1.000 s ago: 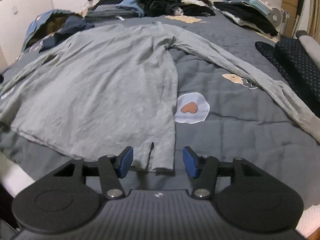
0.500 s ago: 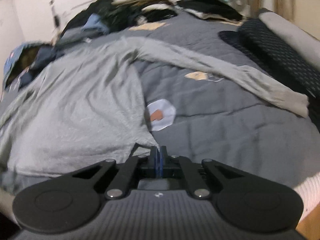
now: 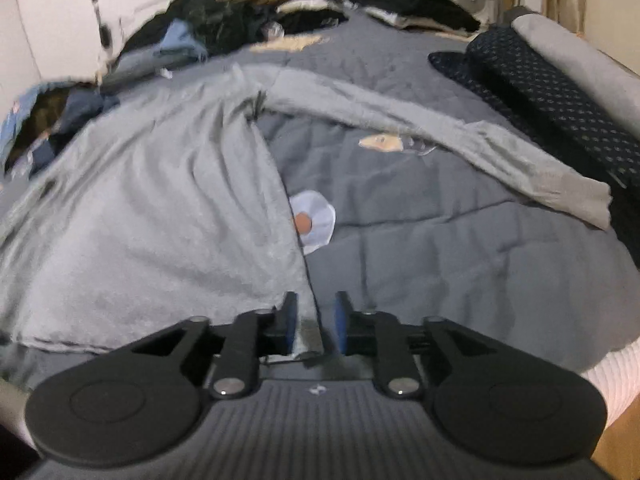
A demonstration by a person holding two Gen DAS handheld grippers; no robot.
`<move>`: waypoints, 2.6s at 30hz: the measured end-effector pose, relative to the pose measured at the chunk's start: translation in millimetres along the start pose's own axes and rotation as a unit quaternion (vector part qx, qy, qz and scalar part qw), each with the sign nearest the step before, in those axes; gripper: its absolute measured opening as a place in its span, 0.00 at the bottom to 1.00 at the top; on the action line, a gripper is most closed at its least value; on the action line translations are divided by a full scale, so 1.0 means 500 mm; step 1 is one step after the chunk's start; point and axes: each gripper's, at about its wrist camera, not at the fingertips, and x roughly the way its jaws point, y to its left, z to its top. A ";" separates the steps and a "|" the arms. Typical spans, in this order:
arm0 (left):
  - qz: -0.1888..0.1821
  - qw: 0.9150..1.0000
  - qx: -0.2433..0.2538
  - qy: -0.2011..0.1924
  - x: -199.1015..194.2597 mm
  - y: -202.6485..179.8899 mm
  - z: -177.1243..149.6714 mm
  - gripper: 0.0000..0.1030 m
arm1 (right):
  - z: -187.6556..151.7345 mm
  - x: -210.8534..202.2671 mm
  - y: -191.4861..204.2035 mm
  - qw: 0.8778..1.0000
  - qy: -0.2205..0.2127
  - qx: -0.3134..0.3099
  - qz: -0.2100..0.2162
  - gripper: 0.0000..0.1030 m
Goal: Fold clothes
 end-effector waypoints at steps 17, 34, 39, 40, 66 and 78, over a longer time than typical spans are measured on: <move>0.015 0.991 -0.068 0.118 0.037 0.109 -0.048 0.49 | -0.006 0.045 0.017 0.998 0.048 0.015 0.038 0.07; -0.102 0.980 -0.054 0.163 -0.038 0.051 -0.093 0.04 | 0.024 -0.119 -0.084 0.995 -0.034 0.087 0.025 0.02; -0.066 0.984 -0.055 0.157 -0.042 0.051 -0.098 0.45 | 0.019 -0.062 -0.065 0.998 0.030 0.037 -0.035 0.07; -0.065 0.986 -0.068 0.141 -0.052 0.062 -0.092 0.49 | 0.019 -0.058 -0.062 0.998 0.032 0.033 -0.041 0.08; 0.021 0.954 -0.285 0.085 -0.128 0.553 -0.158 0.53 | 0.178 -0.102 0.280 0.979 -0.066 -0.025 0.191 0.47; -0.038 0.935 -0.350 0.045 -0.137 0.589 -0.210 0.25 | 0.163 -0.090 0.432 0.968 -0.022 -0.053 0.243 0.49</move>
